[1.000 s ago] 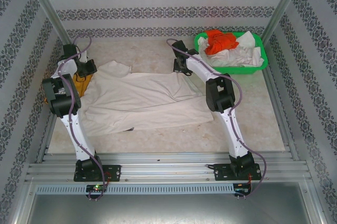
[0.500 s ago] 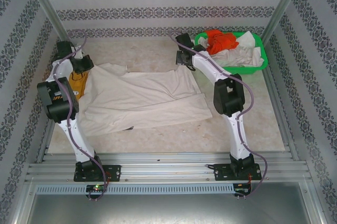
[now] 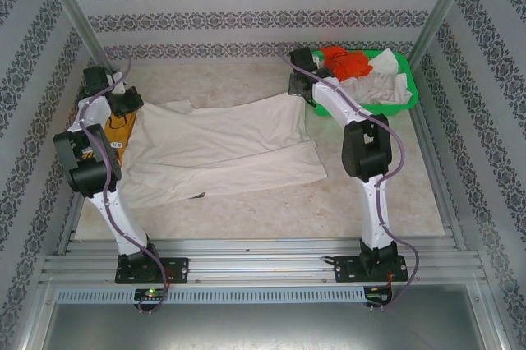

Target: Fold and stack the t-shirts

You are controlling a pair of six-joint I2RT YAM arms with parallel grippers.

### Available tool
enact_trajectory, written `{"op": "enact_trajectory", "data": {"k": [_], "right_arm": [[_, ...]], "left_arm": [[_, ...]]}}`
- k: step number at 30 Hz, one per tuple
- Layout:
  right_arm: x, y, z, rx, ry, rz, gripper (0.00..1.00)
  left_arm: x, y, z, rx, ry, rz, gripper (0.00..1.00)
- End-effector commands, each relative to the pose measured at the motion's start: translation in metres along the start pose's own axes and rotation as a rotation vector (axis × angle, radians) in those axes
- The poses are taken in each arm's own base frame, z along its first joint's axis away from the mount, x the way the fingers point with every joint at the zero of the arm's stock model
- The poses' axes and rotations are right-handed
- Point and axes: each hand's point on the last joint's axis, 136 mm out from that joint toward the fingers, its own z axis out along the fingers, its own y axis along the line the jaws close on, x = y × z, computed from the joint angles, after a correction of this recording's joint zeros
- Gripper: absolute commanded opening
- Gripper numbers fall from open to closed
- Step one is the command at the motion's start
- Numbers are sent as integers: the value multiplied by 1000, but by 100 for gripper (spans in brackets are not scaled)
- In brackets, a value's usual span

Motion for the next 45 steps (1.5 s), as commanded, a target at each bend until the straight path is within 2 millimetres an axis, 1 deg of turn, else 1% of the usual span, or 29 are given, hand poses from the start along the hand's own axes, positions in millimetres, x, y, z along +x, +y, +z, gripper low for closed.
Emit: {"op": "enact_trajectory", "data": {"k": [1,4,7,12,16,20,22,25,29,34,37,39,41,45], "right_arm": [[-23,7,-26,-58,-70,1,0],[-29,9,-39,-87,-98,6,0],[-31,6,-52,-100,-121,9,0],[-31,-8,-67,-103,-145,19,0],[-22,-19,-71,-111,-143,30,0],[-15,-26,-78,-125,-142,35,0],[-11,-28,-84,-138,-145,38,0],[-4,-29,-95,-163,-147,38,0],[10,-34,-108,-188,-149,44,0],[33,-46,-120,-178,-122,38,0],[46,-49,-129,-194,-102,41,0],[56,-51,-134,-200,-90,47,0],[65,-54,-140,-205,-82,55,0],[88,-59,-146,-212,-41,64,0]], "left_arm": [[-28,-17,-26,59,-106,12,0],[-31,-25,-35,76,-126,16,0],[-28,-30,-46,76,-137,23,0],[-21,-30,-60,56,-155,21,0],[-14,-28,-68,45,-159,11,0],[-5,-34,-82,49,-164,2,0],[2,-35,-90,40,-164,0,0],[18,-31,-97,17,-142,-13,0],[37,-25,-105,-10,-95,-37,0],[58,-24,-117,-40,-39,-51,0],[72,-22,-122,-66,-4,-61,0],[82,-19,-124,-87,22,-72,0],[92,-11,-128,-135,46,-90,0],[102,-1,-137,-187,62,-122,0]]}}
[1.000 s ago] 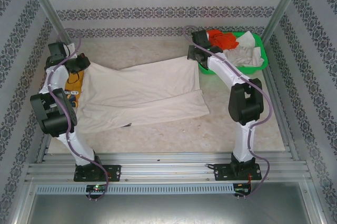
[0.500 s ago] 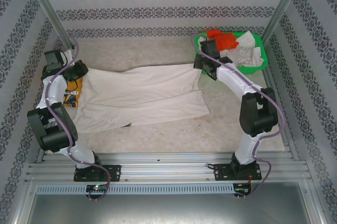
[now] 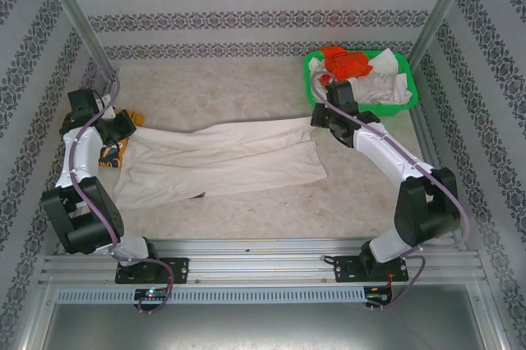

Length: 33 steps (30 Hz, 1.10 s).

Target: Fold and stack the t-shirts

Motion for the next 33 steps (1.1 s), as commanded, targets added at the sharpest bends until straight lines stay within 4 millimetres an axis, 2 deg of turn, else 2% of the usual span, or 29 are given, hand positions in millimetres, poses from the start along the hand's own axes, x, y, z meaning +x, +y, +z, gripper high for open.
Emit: {"op": "enact_trajectory", "data": {"k": [1,10,14,20,24,29,33], "right_arm": [[15,0,-12,-21,22,24,0],[62,-7,-17,-9,112,29,0],[77,-16,-13,22,141,32,0],[89,-21,-3,44,183,34,0],[94,-22,1,44,206,34,0],[108,-27,-1,58,247,40,0],[125,-36,1,86,301,57,0]], "left_arm": [[16,19,-14,-79,35,-36,0],[49,35,-25,-155,114,-38,0],[65,29,-29,-125,140,-50,0],[88,26,-40,-120,159,-52,0],[101,33,-37,-144,190,-45,0],[109,41,-38,-184,209,-56,0],[108,36,-39,-160,189,-48,0]]}}
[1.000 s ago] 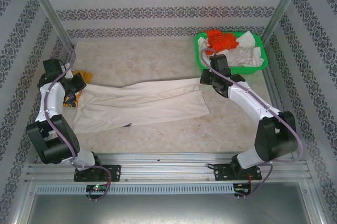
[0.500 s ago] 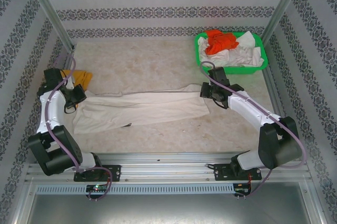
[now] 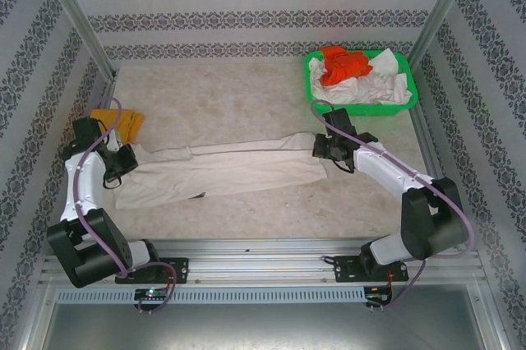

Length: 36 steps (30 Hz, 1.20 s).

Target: Fold and stack the t-shirts

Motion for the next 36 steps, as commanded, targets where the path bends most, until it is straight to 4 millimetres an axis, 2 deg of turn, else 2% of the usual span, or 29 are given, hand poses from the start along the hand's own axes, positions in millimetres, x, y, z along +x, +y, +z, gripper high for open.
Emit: {"op": "enact_trajectory", "data": {"k": [1,5,10,13,18,22,25,28,34,36], "right_arm": [[23,-11,8,37,87,29,0],[28,-15,15,53,120,37,0],[30,-13,20,47,135,43,0],[35,-13,22,49,159,43,0],[41,-19,25,67,170,43,0],[43,-15,28,45,180,51,0],[45,-15,28,43,184,54,0],[46,-15,29,40,182,59,0],[47,-12,30,26,191,67,0],[46,-11,29,18,184,66,9]], "left_arm": [[7,3,-7,-2,-1,2,0],[6,-5,-13,40,-19,-81,0],[10,-6,-19,32,11,-187,0],[17,1,-21,-1,26,-240,0],[42,6,-17,-22,113,-372,0],[55,24,-10,-115,148,-391,0],[64,29,-6,-143,169,-410,0],[69,42,-6,-212,158,-434,3],[75,48,3,-231,163,-455,13],[76,47,8,-223,175,-459,22]]}}
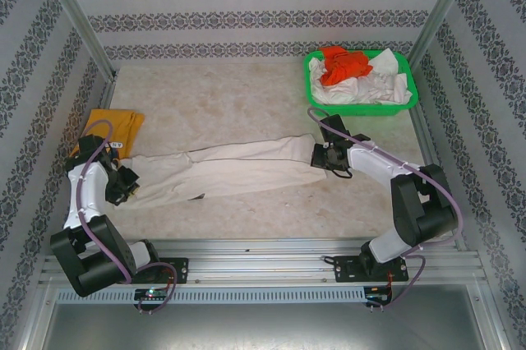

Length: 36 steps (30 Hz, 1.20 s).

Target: Fold and stack the t-shirts

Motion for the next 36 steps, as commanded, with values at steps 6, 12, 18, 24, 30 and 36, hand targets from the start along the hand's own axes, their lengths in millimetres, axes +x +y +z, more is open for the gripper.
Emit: {"op": "enact_trajectory", "data": {"k": [6,12,18,24,30,36], "right_arm": [[-16,15,-25,-57,-105,-37,58],[-31,59,-28,-121,-157,-144,67],[-19,121,17,-165,-55,-199,66],[5,97,57,-57,57,-120,65],[34,40,55,72,105,-4,63],[46,-6,34,146,89,93,62]], "left_arm": [[-3,-4,0,27,8,-3,88],[-2,-47,-1,151,-42,54,100],[5,-83,29,212,-47,61,100],[15,-98,62,208,8,88,100],[35,-118,87,223,66,139,100],[58,-155,101,273,101,215,100]]}}
